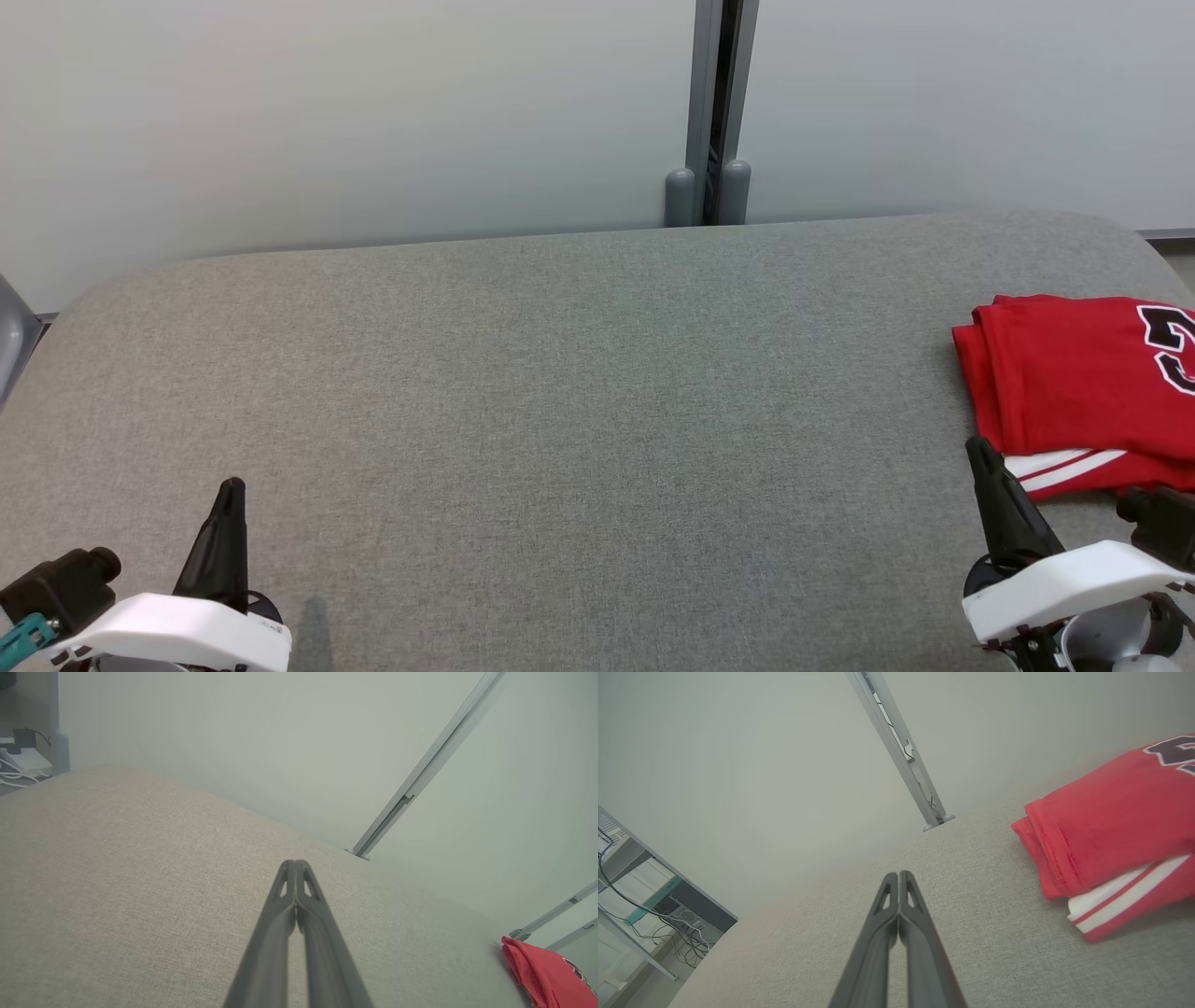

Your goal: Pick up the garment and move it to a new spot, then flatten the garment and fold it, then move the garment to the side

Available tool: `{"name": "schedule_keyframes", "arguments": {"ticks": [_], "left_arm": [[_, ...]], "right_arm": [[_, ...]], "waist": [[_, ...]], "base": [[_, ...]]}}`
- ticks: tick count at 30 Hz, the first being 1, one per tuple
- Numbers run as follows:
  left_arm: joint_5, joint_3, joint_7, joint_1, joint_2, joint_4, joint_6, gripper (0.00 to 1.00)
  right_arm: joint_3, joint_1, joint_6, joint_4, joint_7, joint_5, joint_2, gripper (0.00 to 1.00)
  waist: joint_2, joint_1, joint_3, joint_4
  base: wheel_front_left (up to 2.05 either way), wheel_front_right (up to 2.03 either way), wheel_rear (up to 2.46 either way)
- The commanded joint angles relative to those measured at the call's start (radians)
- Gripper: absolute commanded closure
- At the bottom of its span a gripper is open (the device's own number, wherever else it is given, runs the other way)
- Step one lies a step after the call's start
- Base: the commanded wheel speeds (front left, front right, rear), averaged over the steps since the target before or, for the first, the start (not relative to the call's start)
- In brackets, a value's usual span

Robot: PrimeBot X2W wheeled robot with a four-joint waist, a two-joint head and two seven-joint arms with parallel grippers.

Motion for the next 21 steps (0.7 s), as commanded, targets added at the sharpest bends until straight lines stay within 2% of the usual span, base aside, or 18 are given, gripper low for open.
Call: {"name": "schedule_keyframes", "arguments": {"ticks": [1,21], "left_arm": [[-0.034,0.023,0.004,-0.036,0.005,-0.002,-0.014,1.0],[-0.236,0.114,0.053,-0.091,-0.05,0.066,-0.075,1.0]], "right_arm": [[0.001,-0.039,0.0,0.002,0.001,0.045,-0.009,1.0],[0.023,-0.128,0.0,0.113,0.01,0.321,-0.011,1.0]], "waist": [[-0.0001,0.0,0.0,0.0],[-0.0001,0.0,0.006,0.002]], "base": [[0.0,0.0,0.0],[0.0,0.0,0.0]]}}
